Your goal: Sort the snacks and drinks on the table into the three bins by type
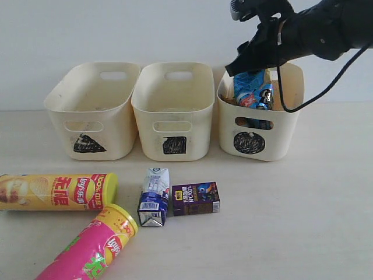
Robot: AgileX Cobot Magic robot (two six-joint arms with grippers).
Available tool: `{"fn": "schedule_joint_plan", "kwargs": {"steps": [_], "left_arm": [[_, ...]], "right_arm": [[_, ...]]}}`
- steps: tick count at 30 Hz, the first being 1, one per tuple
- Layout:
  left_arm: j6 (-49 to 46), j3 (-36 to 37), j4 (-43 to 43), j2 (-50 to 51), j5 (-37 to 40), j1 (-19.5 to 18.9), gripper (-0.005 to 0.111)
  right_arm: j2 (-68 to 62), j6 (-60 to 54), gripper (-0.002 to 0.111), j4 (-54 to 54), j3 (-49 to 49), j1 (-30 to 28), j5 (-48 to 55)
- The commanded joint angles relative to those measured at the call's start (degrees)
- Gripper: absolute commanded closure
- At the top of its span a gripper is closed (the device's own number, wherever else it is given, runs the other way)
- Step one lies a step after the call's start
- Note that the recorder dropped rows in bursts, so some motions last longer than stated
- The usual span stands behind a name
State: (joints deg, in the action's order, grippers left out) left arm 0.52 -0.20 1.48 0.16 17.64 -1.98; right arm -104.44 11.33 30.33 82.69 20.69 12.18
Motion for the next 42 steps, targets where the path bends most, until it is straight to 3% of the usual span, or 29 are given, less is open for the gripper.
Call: {"fn": "schedule_joint_plan", "kwargs": {"steps": [1, 6, 10, 13, 22, 28, 42], "left_arm": [[-0.1, 0.2, 0.4, -0.2, -0.1, -0.1, 0.102], [-0.1, 0.2, 0.4, -0.2, -0.2, -0.1, 0.102], [-0.1, 0.2, 0.4, -0.2, -0.2, -0.1, 0.102], [-0.1, 0.2, 0.4, -0.2, -0.2, -0.1, 0.102], [-0.1, 0.2, 0.4, -0.2, -0.1, -0.1, 0.102], [-0.1, 0.2, 0.4, -0.2, -0.1, -0.1, 0.102], [-0.1, 0.2, 0.4, -0.2, -0.1, -0.1, 0.102]], "right_arm": [[3.3, 2.4, 0.107, 0.1, 0.3, -0.5, 7.1], [3.8, 8.3, 0.107, -1.3, 0.3, -1.8, 21.1], [4.6, 4.9, 0.107, -10.1, -0.9, -5.1, 28.2], [7.5, 1.8, 0.107, -18.2, -4.2, -7.7, 27.2], [29.1, 1.9, 0.107, -25.3, -23.9, -8.1, 13.8], [42.1, -2.4, 0.107, -25.7, -31.1, -8.1, 20.0], [67.3, -2.3, 0.107, -30.3, -51.0, -8.1, 14.9]]}}
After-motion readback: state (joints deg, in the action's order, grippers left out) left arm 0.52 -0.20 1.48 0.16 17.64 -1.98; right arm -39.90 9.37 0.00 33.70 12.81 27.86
